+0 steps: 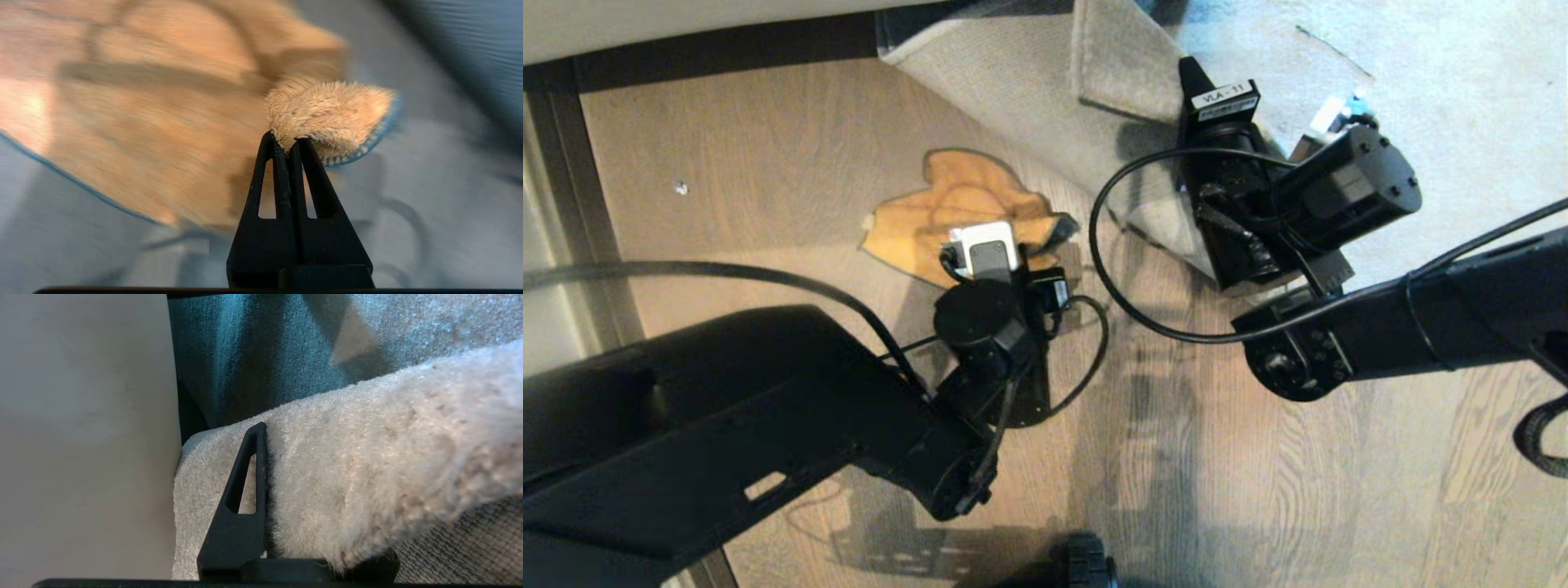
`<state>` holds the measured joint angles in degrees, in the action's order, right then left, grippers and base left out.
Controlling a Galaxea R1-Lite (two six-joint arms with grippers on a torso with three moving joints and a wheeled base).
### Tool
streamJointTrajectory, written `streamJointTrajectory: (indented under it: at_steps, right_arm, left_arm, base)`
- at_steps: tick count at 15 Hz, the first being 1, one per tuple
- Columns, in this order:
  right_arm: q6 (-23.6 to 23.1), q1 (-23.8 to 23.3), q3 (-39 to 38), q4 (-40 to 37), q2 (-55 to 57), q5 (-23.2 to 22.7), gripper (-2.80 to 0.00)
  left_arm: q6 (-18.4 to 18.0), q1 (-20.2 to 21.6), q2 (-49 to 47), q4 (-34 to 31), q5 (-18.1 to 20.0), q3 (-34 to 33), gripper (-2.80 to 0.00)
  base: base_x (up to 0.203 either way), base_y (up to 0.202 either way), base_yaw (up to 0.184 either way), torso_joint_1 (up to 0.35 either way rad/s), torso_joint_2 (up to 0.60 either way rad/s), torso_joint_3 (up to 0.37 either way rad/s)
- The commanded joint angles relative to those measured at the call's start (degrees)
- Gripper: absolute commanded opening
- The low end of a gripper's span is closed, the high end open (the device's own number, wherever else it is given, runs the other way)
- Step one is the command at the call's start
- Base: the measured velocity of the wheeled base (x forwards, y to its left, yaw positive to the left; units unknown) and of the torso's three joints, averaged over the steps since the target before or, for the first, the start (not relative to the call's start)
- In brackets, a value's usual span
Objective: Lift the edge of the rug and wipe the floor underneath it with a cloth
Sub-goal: Wipe the floor under the carpet with a rag
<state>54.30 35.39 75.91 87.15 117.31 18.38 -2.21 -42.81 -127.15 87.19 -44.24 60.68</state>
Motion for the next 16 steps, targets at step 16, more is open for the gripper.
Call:
streamJointTrajectory:
  at_steps: [16]
  right_arm:
    - [0.3, 0.6, -0.5, 2.8, -0.4, 0.1, -2.8]
  left_arm:
    - [-0.2, 25.0, 7.9, 2.8, 16.2, -8.3, -2.8]
  base:
    - [0.0, 0.0, 0.0, 0.0, 0.0, 0.0]
